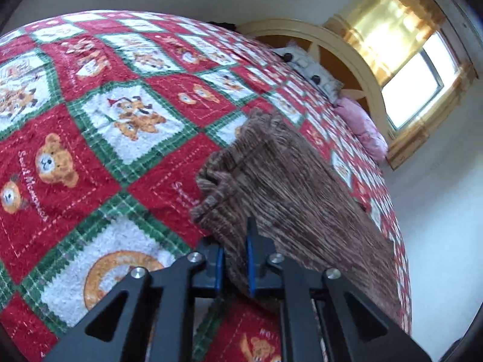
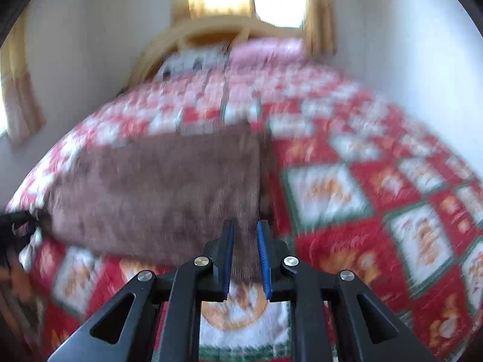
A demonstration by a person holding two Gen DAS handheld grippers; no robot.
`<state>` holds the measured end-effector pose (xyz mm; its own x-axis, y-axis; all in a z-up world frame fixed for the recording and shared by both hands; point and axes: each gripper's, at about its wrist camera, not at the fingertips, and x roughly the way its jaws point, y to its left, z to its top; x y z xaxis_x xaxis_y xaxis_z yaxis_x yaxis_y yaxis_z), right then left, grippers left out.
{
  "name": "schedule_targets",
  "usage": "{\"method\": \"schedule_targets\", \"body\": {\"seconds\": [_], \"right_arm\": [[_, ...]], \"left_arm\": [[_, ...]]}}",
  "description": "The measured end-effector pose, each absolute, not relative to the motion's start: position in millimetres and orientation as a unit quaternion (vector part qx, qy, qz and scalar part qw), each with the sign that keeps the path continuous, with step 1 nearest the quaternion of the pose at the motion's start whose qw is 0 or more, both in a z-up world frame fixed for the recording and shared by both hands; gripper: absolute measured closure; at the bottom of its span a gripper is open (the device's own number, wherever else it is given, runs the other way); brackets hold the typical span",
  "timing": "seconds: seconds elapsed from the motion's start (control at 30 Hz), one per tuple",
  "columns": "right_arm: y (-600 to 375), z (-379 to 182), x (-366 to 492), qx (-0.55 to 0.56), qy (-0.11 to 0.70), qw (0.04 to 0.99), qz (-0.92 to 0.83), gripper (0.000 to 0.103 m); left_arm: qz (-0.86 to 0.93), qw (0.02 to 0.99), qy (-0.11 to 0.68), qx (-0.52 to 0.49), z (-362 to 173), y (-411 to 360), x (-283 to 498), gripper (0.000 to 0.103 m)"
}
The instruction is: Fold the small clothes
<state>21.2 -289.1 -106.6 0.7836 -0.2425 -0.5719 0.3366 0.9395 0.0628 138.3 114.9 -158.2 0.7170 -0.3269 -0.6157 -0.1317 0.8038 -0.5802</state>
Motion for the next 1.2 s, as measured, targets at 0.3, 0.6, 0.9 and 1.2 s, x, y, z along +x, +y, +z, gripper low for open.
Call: {"method": "schedule_targets", "body": {"seconds": [0.3, 0.6, 0.9, 1.2], "right_arm": [[-192, -90, 174, 0.064, 0.340, 0.938, -0.011, 0.096], [-177, -156, 240, 0.071, 0.382, 0.920, -0.046, 0.097], [-154, -89, 252, 0.065, 0.380, 0.923, 0.019, 0.095], [-66, -101, 329, 0.027, 0.441, 0.891, 0.103, 0.030]], "left_arm": [[-0.073, 0.866, 0.366, -0.332, -162, 117, 137, 0.091], [-0.076, 0.862, 0.362, -0.347, -165, 119, 137, 0.090], [-0.075, 0.868, 0.356, -0.339, -159, 121, 138, 0.090], [-0.072, 0.876, 0.335, -0.339, -156, 121, 133, 0.090]]}}
